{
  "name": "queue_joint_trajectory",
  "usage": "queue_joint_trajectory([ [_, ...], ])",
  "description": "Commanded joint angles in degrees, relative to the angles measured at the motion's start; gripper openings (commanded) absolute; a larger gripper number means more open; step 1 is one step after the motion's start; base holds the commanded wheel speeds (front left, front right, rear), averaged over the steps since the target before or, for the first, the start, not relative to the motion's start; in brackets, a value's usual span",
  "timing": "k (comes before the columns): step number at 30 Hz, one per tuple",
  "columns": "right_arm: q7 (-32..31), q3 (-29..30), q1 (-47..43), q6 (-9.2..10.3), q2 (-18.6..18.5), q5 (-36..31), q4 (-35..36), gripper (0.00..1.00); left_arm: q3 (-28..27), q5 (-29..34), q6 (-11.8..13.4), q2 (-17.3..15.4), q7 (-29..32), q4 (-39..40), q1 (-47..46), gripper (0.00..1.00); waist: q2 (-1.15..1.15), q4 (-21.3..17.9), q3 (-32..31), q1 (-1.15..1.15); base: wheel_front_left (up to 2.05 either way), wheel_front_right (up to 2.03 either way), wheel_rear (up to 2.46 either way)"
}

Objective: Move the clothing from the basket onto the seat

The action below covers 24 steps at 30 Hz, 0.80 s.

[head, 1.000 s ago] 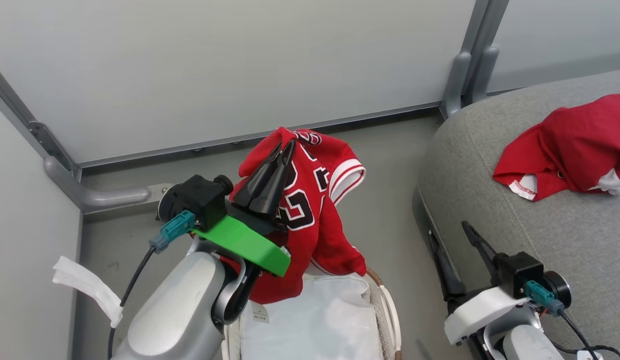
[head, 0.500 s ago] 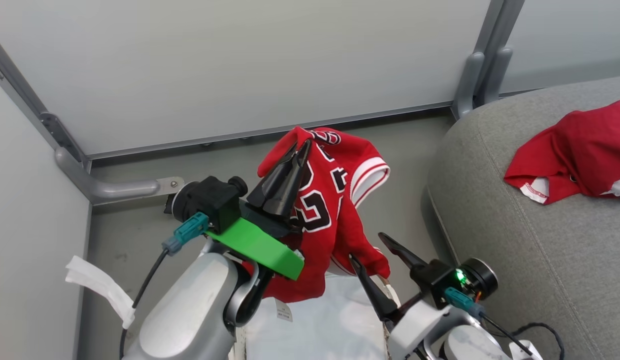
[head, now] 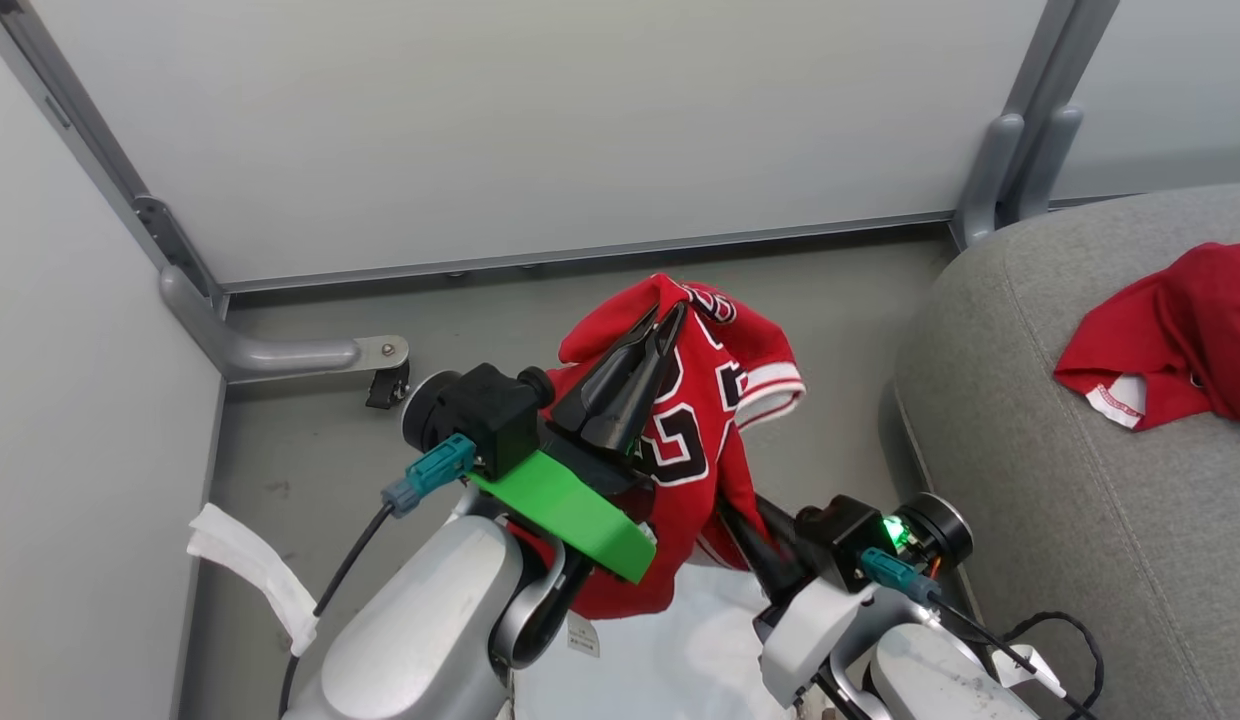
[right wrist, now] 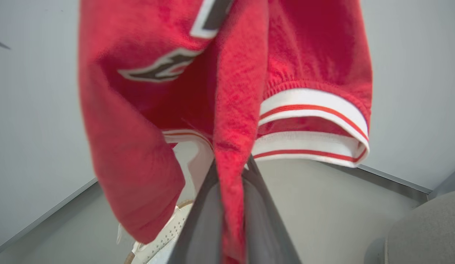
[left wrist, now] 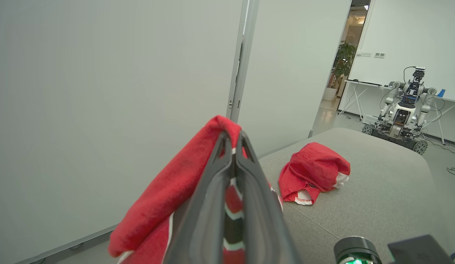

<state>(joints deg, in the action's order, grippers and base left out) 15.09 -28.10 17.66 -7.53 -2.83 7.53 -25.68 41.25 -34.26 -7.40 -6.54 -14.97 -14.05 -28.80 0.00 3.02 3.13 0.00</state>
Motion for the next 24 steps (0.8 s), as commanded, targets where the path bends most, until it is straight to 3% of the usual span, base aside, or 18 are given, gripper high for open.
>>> queue_joint_trajectory([
  [1,0.10,0.33,-0.37,0.08,-0.24,0.55,-0.21,0.00,0.07,-0.22,-0.18,0.06,-0.32,-0.09,-0.93,0.00,0.00,0.32,0.02,0.00,0.00,0.00,0.00],
  [19,0.09,1.29,-1.28,0.08,-0.23,2.69,2.02,0.00,-1.24,1.08,-0.17,0.32,-0.32,1.44,-0.33,0.00,0.00,-1.71,0.61,0.00,0.00,0.00,0.00],
  [20,0.09,1.50,-1.43,0.08,-0.23,2.59,2.49,0.00,-1.57,1.30,-0.17,0.42,-0.31,1.69,0.11,0.32,0.00,-2.05,0.66,0.00,0.00,0.00,0.00],
  [21,0.10,1.79,-1.60,0.08,-0.25,2.50,3.03,0.00,-1.53,1.90,-0.18,0.22,-0.26,1.41,0.41,1.00,0.00,-2.44,0.67,0.00,0.00,0.00,0.00],
  [24,0.10,2.50,-2.14,0.08,-0.22,2.87,5.38,0.00,-2.60,4.15,-0.17,-0.10,-0.27,1.48,1.17,1.00,0.00,-4.58,1.02,0.00,0.00,0.00,0.00],
])
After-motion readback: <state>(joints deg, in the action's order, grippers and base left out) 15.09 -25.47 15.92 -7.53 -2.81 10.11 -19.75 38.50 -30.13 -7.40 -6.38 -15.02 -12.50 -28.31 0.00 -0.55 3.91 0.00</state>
